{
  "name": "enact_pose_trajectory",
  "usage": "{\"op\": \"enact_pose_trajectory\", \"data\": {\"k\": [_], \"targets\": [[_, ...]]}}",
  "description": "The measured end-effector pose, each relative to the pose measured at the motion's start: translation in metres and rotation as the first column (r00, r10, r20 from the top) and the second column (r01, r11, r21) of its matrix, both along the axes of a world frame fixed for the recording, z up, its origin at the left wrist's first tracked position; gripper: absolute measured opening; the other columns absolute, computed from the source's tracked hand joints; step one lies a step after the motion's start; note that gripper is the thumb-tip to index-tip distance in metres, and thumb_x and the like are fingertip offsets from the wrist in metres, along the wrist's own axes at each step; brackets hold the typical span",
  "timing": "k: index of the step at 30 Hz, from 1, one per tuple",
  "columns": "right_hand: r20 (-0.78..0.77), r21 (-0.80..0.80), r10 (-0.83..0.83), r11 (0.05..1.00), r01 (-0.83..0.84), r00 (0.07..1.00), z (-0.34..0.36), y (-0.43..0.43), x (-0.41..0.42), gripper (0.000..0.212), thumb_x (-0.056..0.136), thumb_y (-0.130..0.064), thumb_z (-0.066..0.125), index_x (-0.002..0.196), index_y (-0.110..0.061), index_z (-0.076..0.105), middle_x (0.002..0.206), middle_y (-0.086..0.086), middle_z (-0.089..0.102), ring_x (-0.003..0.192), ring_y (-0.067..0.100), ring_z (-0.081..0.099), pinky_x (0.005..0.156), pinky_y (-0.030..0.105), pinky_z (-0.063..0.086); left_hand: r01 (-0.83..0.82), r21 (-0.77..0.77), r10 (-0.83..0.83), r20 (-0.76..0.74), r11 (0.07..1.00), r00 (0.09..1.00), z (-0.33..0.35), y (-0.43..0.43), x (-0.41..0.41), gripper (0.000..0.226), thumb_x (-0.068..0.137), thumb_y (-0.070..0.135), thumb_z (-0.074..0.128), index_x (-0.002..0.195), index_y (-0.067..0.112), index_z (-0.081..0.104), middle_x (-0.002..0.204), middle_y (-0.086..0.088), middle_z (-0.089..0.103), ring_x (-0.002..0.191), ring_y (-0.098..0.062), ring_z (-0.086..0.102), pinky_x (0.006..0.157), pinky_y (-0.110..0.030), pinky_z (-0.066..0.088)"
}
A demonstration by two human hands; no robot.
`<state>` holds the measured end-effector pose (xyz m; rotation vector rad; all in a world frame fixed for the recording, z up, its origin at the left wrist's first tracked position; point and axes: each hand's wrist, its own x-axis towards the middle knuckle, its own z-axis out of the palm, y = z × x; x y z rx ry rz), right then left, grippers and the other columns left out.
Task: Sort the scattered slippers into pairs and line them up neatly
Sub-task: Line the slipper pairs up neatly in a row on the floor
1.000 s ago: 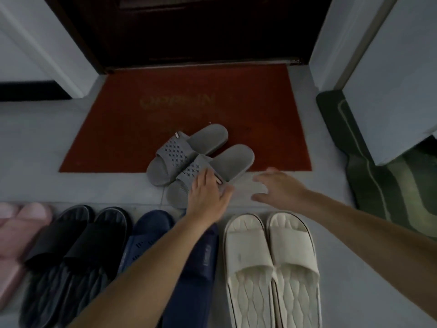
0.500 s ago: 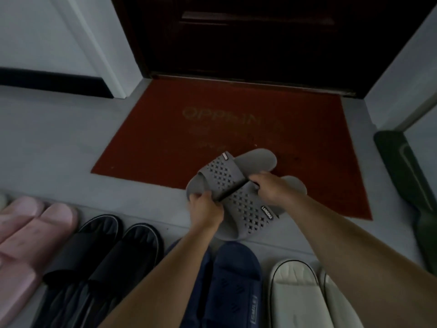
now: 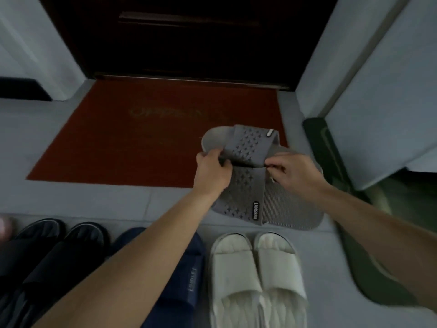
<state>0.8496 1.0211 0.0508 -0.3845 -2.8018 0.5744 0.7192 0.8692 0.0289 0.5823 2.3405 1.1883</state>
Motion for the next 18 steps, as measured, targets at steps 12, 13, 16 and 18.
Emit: {"op": "enact_pose_trajectory", "data": {"k": [12, 13, 16, 18], "targets": [[-0.012, -0.202, -0.525, 0.835, 0.513, 0.851, -0.052, 0.01, 0.279, 0.01, 0.078, -0.007, 0.069, 0.081, -0.016, 0.072, 0.078, 0.002, 0.067, 0.068, 0.019, 0.062, 0.059, 0.031, 0.05, 0.502, -0.055, -0.503, -0.001, 0.863, 0.864, -0.021, 0.1, 0.243, 0.063, 0.086, 0.035, 0.063, 0.142, 0.021, 0.037, 0.141, -0.003, 0.045, 0.127, -0.016, 0.044, 0.094, -0.015, 0.026], [-0.009, -0.221, -0.571, 0.802, 0.555, 0.821, -0.061, 0.006, 0.284, 0.01, 0.078, -0.007, 0.069, 0.082, -0.015, 0.073, 0.078, 0.004, 0.067, 0.068, 0.02, 0.062, 0.058, 0.03, 0.048, 0.512, -0.054, -0.513, 0.0, 0.857, 0.858, -0.027, 0.099, 0.252, 0.068, 0.084, 0.038, 0.064, 0.142, 0.021, 0.036, 0.142, -0.004, 0.044, 0.128, -0.016, 0.042, 0.095, -0.016, 0.026], [0.044, -0.269, -0.668, 0.708, 0.653, 0.742, -0.089, -0.007, 0.297, 0.009, 0.077, -0.008, 0.071, 0.084, -0.013, 0.074, 0.078, 0.006, 0.068, 0.068, 0.022, 0.063, 0.059, 0.026, 0.042, 0.563, -0.144, -0.574, -0.048, 0.814, 0.817, -0.047, 0.085, 0.28, 0.083, 0.076, 0.051, 0.066, 0.145, 0.021, 0.03, 0.148, -0.004, 0.034, 0.137, -0.02, 0.029, 0.109, -0.03, 0.023], [0.085, -0.277, -0.658, 0.706, 0.652, 0.748, -0.103, -0.018, 0.301, 0.006, 0.076, -0.008, 0.072, 0.08, -0.012, 0.073, 0.077, 0.007, 0.068, 0.067, 0.023, 0.063, 0.057, 0.028, 0.043, 0.604, -0.263, -0.638, -0.066, 0.753, 0.767, -0.064, 0.072, 0.292, 0.091, 0.075, 0.056, 0.063, 0.148, 0.022, 0.021, 0.156, -0.004, 0.019, 0.144, -0.021, 0.013, 0.116, -0.038, 0.011]]}}
